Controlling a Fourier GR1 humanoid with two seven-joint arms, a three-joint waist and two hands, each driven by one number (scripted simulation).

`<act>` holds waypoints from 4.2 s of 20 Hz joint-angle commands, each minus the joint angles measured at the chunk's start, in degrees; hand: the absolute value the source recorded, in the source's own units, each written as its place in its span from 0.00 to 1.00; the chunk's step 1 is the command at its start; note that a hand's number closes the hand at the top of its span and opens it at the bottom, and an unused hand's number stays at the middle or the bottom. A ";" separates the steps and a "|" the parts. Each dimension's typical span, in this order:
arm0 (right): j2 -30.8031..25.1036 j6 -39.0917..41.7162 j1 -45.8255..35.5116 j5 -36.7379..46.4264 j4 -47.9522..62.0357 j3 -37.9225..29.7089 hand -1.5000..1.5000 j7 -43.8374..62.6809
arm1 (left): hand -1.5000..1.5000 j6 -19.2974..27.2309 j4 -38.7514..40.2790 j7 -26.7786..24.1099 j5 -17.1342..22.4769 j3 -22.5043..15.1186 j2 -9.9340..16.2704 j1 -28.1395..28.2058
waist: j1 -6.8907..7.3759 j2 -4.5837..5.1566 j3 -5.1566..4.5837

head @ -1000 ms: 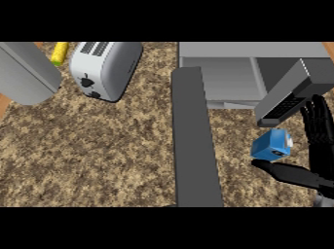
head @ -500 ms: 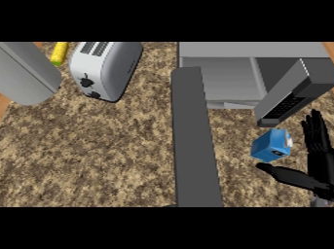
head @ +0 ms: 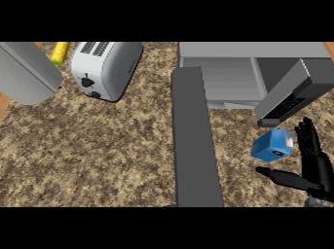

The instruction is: Pick up the milk, place it into the microwave and close the microwave

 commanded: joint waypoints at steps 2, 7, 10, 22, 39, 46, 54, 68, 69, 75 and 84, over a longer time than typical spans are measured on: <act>-1.53 0.31 -2.76 0.57 13.77 -2.43 0.00 -11.54 | 0.00 -2.98 0.80 -1.82 -1.16 0.40 -2.24 1.42 | 0.10 0.05 0.02; -2.35 -3.37 -9.96 1.94 20.07 -2.18 0.00 -9.84 | 0.00 -2.24 0.49 1.30 0.55 1.50 -1.17 -0.57 | 0.11 0.04 0.01; -3.80 -2.19 -11.42 1.58 27.14 -3.28 0.00 -15.77 | 0.00 -5.45 2.56 -1.84 0.58 2.83 -1.97 1.24 | 0.21 0.03 0.01; -5.50 -4.82 -21.12 5.73 46.38 -2.64 1.00 -33.76 | 0.00 -3.01 -0.20 -0.87 -0.44 1.57 -2.61 1.46 | 0.84 0.29 0.10; -3.42 7.07 -24.42 4.95 48.57 1.54 1.00 -40.89 | 0.00 -0.70 -2.87 3.07 0.21 0.35 -2.59 -1.68 | 0.23 0.23 0.07; 0.81 3.96 -18.32 4.88 27.82 6.86 1.00 -30.88 | 0.00 -7.98 2.78 -2.57 3.11 7.35 -2.59 3.44 | -0.34 -0.26 -0.08; 4.93 -2.48 -21.17 4.81 15.45 9.09 1.00 -15.04 | 0.00 -7.80 5.93 -0.31 4.06 8.77 0.30 -1.28 | -0.20 -0.08 -0.03; -0.08 -16.45 -48.50 14.99 42.50 5.57 1.00 -9.57 | 0.00 -5.78 3.71 3.39 4.81 8.31 -0.17 -2.16 | 1.66 0.61 0.05; 3.07 -20.68 -48.76 16.89 43.21 7.04 1.00 -7.11 | 0.00 -5.89 2.02 4.52 6.06 8.69 0.41 -1.23 | 1.59 0.47 0.04; -0.63 -25.50 -56.69 17.15 54.31 2.96 1.00 -10.14 | 0.00 -10.33 7.66 -0.41 2.97 7.78 -0.46 -2.45 | 3.27 1.33 0.06; -3.10 -38.18 -58.72 18.90 59.51 1.20 1.00 -13.25 | 0.00 -8.81 9.05 -0.13 2.47 6.94 0.71 -6.74 | 5.36 2.78 0.16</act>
